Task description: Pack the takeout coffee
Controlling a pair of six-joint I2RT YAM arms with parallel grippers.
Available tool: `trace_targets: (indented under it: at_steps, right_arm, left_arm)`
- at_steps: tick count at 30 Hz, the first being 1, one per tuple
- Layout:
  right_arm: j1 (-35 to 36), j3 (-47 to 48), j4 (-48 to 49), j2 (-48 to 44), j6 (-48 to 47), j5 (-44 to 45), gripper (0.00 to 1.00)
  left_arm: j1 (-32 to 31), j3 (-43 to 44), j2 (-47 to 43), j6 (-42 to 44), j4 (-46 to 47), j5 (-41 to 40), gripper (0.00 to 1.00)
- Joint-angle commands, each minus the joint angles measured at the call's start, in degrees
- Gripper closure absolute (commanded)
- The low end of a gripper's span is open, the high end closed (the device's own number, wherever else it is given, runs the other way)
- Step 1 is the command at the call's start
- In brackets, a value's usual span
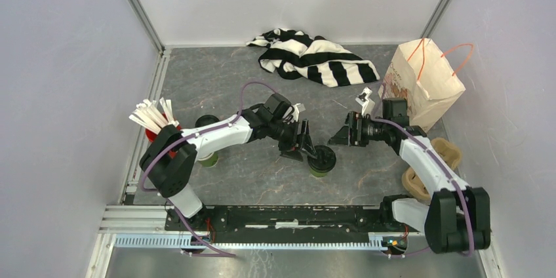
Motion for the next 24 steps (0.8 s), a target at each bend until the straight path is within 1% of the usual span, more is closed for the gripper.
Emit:
trace_targets:
  at_steps: [1, 3, 4, 5, 8, 11, 13, 18, 20, 24]
  right_arm:
    - [-0.5, -4.0, -4.1, -6.4, -1.0, -0.5, 0.14]
    - [-0.6, -6.7, -4.0, -9.1, -0.1, -0.3, 0.12]
    - [-0.8, -8.3, -3.6, -10.2, 1.0, -0.5, 0.06]
    - [-0.8, -9.4, -3.1, -10.8, 1.8, -1.1, 0.03]
    - [-0.8, -12.0, -0.4, -12.1, 4.3, -2.7, 0.02]
    - [-0.9, -13.1, 1.0, -11.8, 5.0, -4.0, 0.11]
    - [-1.0, -13.4, 1.7, -11.9, 5.3, -3.9, 0.13]
    - [-1.0, -14.2, 1.9, -10.9, 4.0, -3.5, 0.25]
    - [-1.1, -15.4, 2.7, -10.7, 2.9, -3.4, 0.27]
    - [-1.2, -19.4, 7.4, -9.8, 2.5, -2.8, 0.32]
  left_arm:
    - [0.6, 2.3, -0.8, -0.5, -0.3, -0.5, 0.29]
    - [0.7, 2.6, -0.1, -0.4, -0.3, -0.5, 0.31]
    - [0.8, 2.8, 0.2, -0.2, -0.4, -0.5, 0.32]
    - [0.8, 3.2, 0.6, 0.1, -0.5, -0.5, 0.33]
    - [0.8, 4.0, 1.8, 0.4, -0.5, -0.8, 0.37]
    - [0.8, 4.1, 2.5, 0.4, 0.0, -0.9, 0.4]
    - [0.8, 4.3, 2.8, 0.5, -0.3, -1.0, 0.42]
    - [0.8, 3.9, 2.6, 1.1, -2.3, -2.6, 0.48]
    - [0.8, 3.1, 2.5, 1.2, -2.7, -3.0, 0.49]
    - [0.9, 1.0, 2.6, 1.6, -3.1, -4.4, 0.5]
